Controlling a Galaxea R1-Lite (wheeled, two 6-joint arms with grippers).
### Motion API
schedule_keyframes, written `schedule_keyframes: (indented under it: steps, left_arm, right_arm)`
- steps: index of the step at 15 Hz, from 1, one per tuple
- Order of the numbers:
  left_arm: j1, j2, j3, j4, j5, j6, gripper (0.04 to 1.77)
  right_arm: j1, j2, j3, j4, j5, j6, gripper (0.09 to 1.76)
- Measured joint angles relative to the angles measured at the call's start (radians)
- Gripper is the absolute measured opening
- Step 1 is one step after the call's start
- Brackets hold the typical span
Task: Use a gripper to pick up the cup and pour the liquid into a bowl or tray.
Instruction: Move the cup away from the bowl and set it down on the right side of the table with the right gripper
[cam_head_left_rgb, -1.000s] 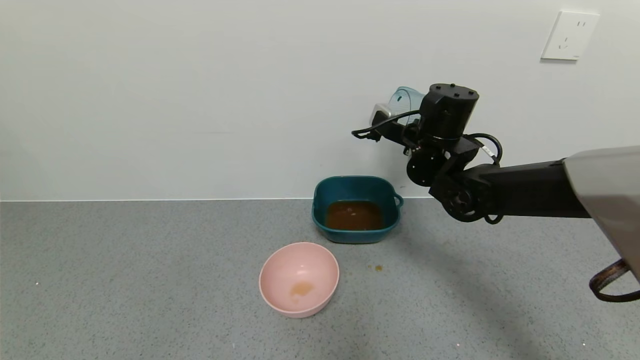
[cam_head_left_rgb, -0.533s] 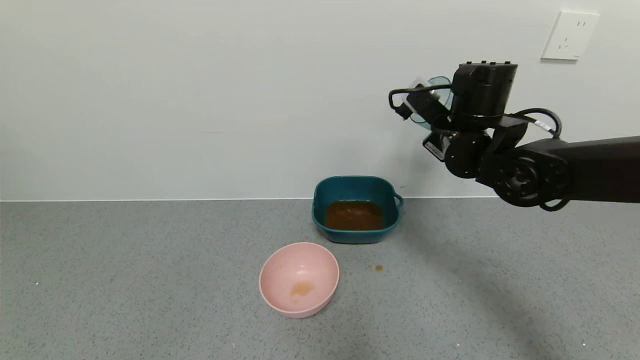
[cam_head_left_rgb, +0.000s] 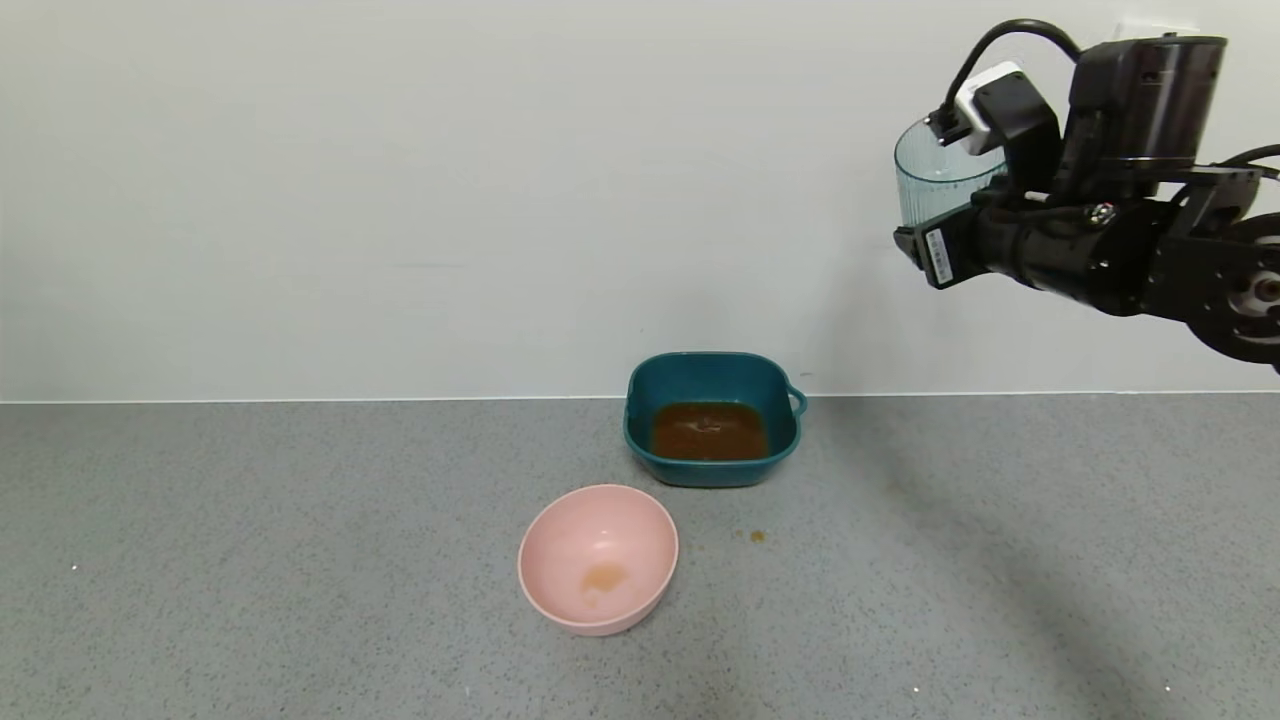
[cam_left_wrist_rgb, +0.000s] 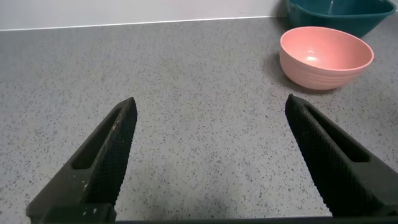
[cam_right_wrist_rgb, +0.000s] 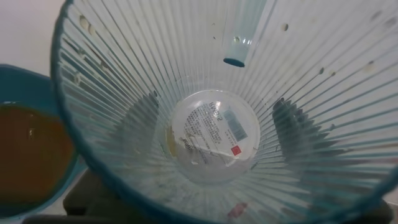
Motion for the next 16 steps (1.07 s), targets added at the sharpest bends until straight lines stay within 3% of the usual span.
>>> schedule_keyframes:
  steps: [6,8,12,16]
  left_arm:
    - [0.000,0.000,0.000,0.000,0.000,0.000,1.72]
    - [0.000,0.000,0.000,0.000,0.000,0.000,1.72]
    - [0.000,0.000,0.000,0.000,0.000,0.000,1.72]
    - [0.000,0.000,0.000,0.000,0.000,0.000,1.72]
  right_arm:
    - [-0.189,-0.137,0.286,-0.037,0.283,0.159,1.30]
    - [-0.258,-0.162,0.387,-0.166,0.343,0.189,1.30]
    - [-0.345,-0.135,0.576,-0.474,0.392,0.204,1.30]
    - [-0.369,-0.110,0.633,-0.490,0.394,0.253,1.30]
